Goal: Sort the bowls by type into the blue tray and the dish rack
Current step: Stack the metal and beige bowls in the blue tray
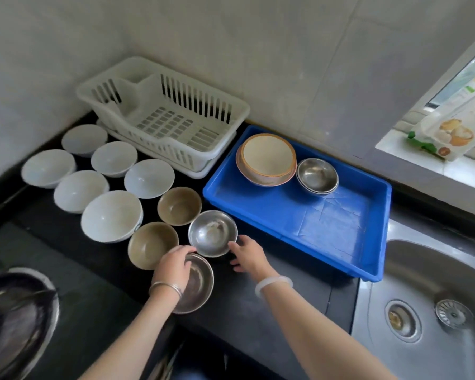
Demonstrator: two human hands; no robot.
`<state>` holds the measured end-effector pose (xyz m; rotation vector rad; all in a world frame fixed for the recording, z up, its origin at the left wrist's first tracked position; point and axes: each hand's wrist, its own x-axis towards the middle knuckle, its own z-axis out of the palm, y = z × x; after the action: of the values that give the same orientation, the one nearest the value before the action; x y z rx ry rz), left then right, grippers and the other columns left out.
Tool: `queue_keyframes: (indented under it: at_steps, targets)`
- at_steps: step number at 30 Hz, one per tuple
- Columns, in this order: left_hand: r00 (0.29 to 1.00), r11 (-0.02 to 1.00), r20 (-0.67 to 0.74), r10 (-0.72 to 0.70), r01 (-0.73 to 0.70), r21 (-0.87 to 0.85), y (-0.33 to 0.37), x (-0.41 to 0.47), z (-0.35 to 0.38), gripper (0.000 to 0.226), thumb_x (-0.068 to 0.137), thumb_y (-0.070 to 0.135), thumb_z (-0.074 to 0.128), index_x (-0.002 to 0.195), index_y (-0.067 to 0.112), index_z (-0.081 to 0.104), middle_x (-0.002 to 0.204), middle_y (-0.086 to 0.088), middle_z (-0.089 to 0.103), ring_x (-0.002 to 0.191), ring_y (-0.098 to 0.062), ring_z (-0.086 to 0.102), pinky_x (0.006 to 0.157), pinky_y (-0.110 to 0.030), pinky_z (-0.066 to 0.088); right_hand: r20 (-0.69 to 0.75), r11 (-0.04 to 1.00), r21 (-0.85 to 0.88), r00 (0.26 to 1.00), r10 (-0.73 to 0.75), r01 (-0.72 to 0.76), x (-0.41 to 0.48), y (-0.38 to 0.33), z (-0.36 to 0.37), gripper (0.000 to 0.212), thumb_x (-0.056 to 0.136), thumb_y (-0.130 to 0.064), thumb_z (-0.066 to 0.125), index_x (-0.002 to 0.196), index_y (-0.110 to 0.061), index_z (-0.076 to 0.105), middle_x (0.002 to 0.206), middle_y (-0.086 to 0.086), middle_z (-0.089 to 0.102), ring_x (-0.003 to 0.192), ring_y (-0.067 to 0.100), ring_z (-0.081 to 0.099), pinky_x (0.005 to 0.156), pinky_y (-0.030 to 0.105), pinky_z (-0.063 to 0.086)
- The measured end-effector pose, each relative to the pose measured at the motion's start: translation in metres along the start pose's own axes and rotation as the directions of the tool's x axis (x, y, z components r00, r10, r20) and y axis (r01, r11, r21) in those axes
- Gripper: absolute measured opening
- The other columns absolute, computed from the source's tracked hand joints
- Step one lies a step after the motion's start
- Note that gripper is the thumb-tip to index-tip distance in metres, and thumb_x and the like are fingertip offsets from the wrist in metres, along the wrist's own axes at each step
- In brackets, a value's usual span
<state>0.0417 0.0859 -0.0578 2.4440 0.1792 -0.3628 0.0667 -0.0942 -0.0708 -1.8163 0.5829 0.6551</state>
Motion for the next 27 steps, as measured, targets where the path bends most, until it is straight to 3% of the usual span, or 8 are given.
queue_keyframes:
  at_steps: [4,6,8,11,14,18,25,27]
  targets:
    - [1.000,1.000,0.007,0.027,-0.028,0.011,-0.002,0.009,-0.002,0.029,0.083,-0.001,0.056,0.105,0.015,0.066,0.112,-0.002,0.065,0.102,-0.023,0.061,0.091,-0.032,0.048,-0.027,0.991,0.126,0.998,0.051,-0.048,0.006,-0.011,0.005,0.020,0.097,-0.019,0.050,0.113,-0.009,0.058,0.101,0.007,0.061,0.076,0.017,0.066,0.053,0.021,0.057]
    - [0.999,0.999,0.012,0.031,-0.031,0.015,-0.003,0.011,-0.002,0.027,0.083,-0.002,0.054,0.100,0.016,0.065,0.106,-0.002,0.067,0.096,-0.022,0.063,0.087,-0.035,0.052,-0.045,0.975,0.216,0.997,0.055,-0.044,0.003,-0.013,0.005,0.013,0.096,-0.010,0.049,0.095,-0.010,0.061,0.100,0.010,0.063,0.076,0.017,0.067,0.050,0.018,0.056]
    - [0.999,0.998,0.023,0.049,-0.050,0.025,-0.005,0.013,-0.001,0.024,0.083,-0.002,0.053,0.095,0.016,0.063,0.099,-0.004,0.068,0.089,-0.023,0.063,0.080,-0.038,0.054,-0.082,0.967,0.255,0.995,0.049,-0.027,0.000,-0.011,0.003,0.020,0.095,-0.004,0.047,0.083,-0.012,0.062,0.099,0.012,0.065,0.079,0.018,0.067,0.050,0.017,0.055]
    - [0.998,0.999,0.045,0.048,-0.048,0.003,-0.007,0.017,0.000,0.021,0.083,-0.002,0.053,0.093,0.015,0.060,0.094,-0.005,0.068,0.087,-0.023,0.063,0.074,-0.039,0.056,-0.125,0.966,0.258,0.991,0.047,-0.013,-0.009,-0.002,-0.003,0.021,0.093,-0.002,0.048,0.084,-0.012,0.064,0.099,0.013,0.066,0.082,0.020,0.068,0.052,0.017,0.055]
    - [0.997,1.000,0.075,0.026,-0.025,-0.014,-0.007,0.019,0.001,0.021,0.084,-0.001,0.050,0.092,0.016,0.059,0.093,-0.001,0.068,0.082,-0.016,0.062,0.070,-0.029,0.052,-0.155,0.959,0.283,0.987,0.050,-0.004,-0.018,0.010,-0.013,0.021,0.092,-0.002,0.048,0.083,-0.013,0.065,0.095,0.011,0.067,0.081,0.020,0.070,0.052,0.016,0.054]
    - [0.993,0.997,0.115,0.008,0.000,-0.071,0.000,0.021,-0.004,0.019,0.084,0.000,0.052,0.088,0.015,0.062,0.084,0.001,0.067,0.084,-0.019,0.063,0.078,-0.033,0.052,-0.186,0.949,0.316,0.980,0.063,-0.001,-0.027,0.025,-0.025,0.026,0.092,-0.002,0.050,0.078,-0.020,0.063,0.090,0.008,0.067,0.081,0.021,0.070,0.052,0.016,0.054]
    - [0.992,0.988,0.122,-0.016,0.034,-0.150,0.021,0.025,-0.025,0.018,0.080,0.001,0.063,0.081,0.019,0.065,0.075,0.006,0.064,0.077,-0.011,0.060,0.069,-0.018,0.041,-0.189,0.945,0.328,0.978,0.083,-0.017,-0.033,0.036,-0.038,0.026,0.092,-0.002,0.050,0.080,-0.020,0.063,0.095,0.011,0.068,0.084,0.022,0.070,0.056,0.019,0.057]
    - [0.994,0.984,0.111,-0.016,0.035,-0.173,0.030,0.028,-0.029,0.017,0.079,0.002,0.065,0.081,0.020,0.066,0.072,0.010,0.063,0.076,-0.010,0.060,0.072,-0.019,0.042,-0.179,0.943,0.333,0.980,0.088,-0.024,-0.033,0.039,-0.038,0.024,0.092,-0.002,0.050,0.083,-0.019,0.064,0.096,0.011,0.069,0.084,0.022,0.071,0.059,0.021,0.058]
